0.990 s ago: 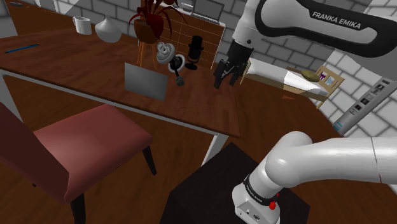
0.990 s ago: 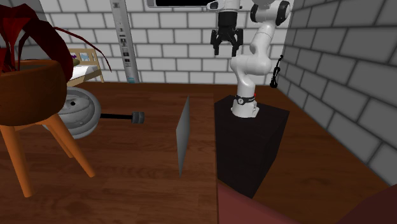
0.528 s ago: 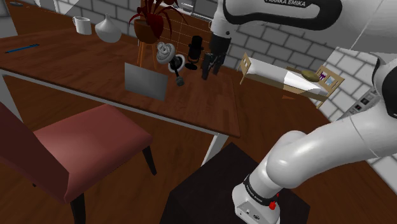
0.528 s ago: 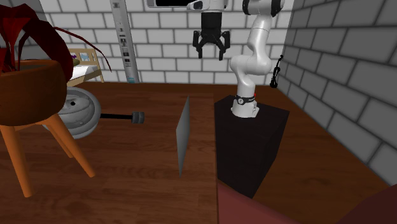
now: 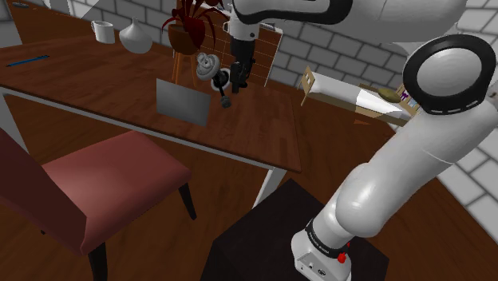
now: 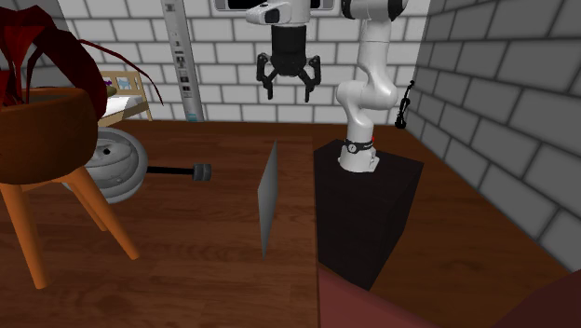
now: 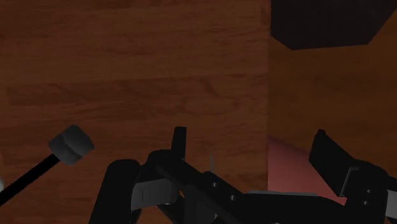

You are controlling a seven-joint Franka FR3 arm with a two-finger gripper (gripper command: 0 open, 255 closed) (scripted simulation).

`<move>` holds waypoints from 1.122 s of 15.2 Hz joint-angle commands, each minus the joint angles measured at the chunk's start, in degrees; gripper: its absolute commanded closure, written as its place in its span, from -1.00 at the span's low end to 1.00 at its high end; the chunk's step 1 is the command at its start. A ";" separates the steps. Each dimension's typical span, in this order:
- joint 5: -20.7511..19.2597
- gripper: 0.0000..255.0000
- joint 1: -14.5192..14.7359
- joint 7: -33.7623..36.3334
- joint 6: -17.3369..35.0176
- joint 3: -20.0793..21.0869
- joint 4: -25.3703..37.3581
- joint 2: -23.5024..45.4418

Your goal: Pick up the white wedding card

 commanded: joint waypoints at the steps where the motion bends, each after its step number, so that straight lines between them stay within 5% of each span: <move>1: -1.12 -1.00 0.57 -4.02 -1.40 0.44 6.19 5.81; 7: -4.71 -1.00 2.68 -13.09 -5.79 2.50 22.27 20.01; 16: -4.73 -1.00 2.52 -12.22 0.05 2.47 16.15 19.79; 17: -4.73 1.00 2.53 -12.23 -0.02 2.48 16.32 19.89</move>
